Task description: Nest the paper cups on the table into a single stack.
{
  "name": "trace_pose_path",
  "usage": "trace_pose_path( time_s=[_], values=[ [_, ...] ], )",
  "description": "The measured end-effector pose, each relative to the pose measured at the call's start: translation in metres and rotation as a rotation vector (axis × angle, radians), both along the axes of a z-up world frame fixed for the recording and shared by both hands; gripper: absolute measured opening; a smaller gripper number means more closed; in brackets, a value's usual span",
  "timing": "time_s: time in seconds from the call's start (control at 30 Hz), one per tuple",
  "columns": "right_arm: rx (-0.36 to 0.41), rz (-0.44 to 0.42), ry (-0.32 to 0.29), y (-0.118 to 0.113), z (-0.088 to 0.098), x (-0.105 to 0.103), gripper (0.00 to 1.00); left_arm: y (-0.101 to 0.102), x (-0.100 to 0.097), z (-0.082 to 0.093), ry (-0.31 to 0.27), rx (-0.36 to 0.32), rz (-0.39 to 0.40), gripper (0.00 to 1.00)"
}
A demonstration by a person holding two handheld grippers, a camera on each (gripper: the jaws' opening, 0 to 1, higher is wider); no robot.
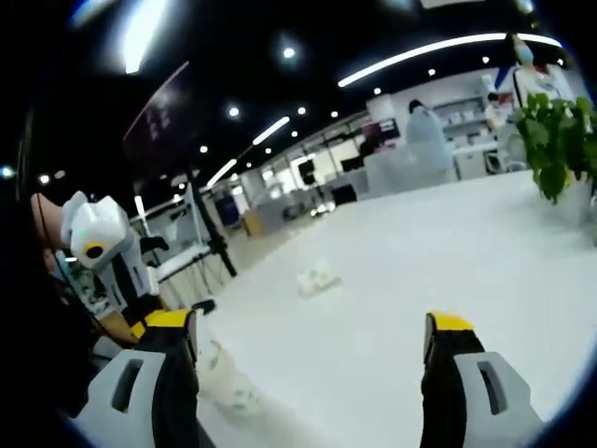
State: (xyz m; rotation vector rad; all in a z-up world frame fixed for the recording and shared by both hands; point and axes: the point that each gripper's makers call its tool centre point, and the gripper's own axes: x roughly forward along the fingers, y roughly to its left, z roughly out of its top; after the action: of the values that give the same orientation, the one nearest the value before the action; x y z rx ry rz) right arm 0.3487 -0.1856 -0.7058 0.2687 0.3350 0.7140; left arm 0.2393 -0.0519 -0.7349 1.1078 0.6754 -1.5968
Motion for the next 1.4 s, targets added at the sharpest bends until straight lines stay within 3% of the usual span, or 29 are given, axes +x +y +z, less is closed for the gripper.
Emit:
trace_pose_path(
  time_s=[0.57, 0.97, 1.23, 1.4],
  values=[
    [0.022, -0.018, 0.006, -0.007, -0.002, -0.001, 0.99, 0.001, -0.002, -0.014, 0.015, 0.029, -0.01, 0.06],
    [0.021, -0.026, 0.019, -0.007, -0.005, -0.005, 0.99, 0.01, -0.001, -0.011, 0.015, 0.023, 0.025, 0.06],
    [0.016, -0.017, 0.015, -0.003, -0.002, -0.003, 0.99, 0.013, 0.0, 0.001, 0.038, -0.06, 0.115, 0.02],
    [0.014, -0.008, 0.013, -0.001, 0.0, -0.002, 0.99, 0.015, 0.007, 0.011, 0.063, -0.14, 0.216, 0.03]
  ],
)
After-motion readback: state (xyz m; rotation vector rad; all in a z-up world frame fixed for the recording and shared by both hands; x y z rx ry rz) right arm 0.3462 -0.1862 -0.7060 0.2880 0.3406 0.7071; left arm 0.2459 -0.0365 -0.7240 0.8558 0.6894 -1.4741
